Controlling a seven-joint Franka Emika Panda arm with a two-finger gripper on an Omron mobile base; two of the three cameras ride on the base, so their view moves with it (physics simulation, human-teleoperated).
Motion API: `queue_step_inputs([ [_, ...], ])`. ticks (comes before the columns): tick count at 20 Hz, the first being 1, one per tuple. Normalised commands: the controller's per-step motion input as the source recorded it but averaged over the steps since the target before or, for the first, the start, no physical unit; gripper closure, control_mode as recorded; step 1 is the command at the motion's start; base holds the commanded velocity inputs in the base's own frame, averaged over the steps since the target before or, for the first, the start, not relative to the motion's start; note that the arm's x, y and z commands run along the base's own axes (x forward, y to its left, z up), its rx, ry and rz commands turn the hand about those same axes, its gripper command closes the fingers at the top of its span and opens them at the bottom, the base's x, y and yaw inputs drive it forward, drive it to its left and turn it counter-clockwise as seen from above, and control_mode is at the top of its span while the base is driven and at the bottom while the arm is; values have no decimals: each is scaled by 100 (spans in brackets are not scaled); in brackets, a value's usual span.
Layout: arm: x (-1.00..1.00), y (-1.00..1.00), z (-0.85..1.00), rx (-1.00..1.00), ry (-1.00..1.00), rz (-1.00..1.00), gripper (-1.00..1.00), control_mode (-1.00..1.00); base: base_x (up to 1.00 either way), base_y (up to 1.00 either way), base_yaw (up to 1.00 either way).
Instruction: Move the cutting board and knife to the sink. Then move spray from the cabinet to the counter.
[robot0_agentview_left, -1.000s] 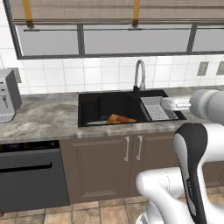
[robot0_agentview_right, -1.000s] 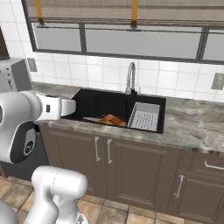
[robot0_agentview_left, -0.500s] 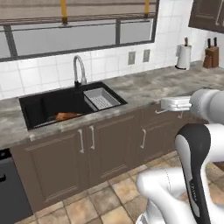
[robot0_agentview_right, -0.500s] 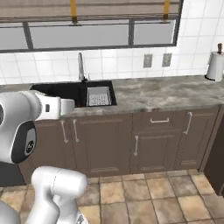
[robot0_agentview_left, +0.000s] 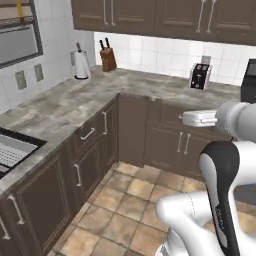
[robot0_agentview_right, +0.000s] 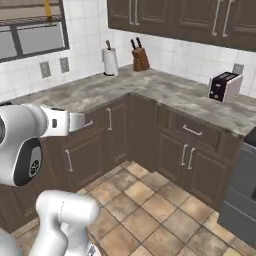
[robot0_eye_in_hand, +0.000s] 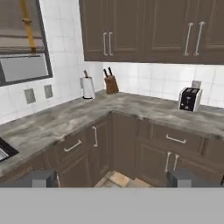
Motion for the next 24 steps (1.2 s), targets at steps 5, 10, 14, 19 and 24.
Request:
queue_step_inputs([
  [5, 0, 0, 0, 0, 0, 0, -100, 100, 0, 0, -100],
  [10, 0, 0, 0, 0, 0, 0, -100, 100, 0, 0, -100],
  [14, 0, 0, 0, 0, 0, 0, -100, 100, 0, -9, -95],
  [19, 0, 0, 0, 0, 0, 0, -100, 100, 2, -92, -50],
  [24, 0, 0, 0, 0, 0, 0, -100, 100, 23, -100, -6],
])
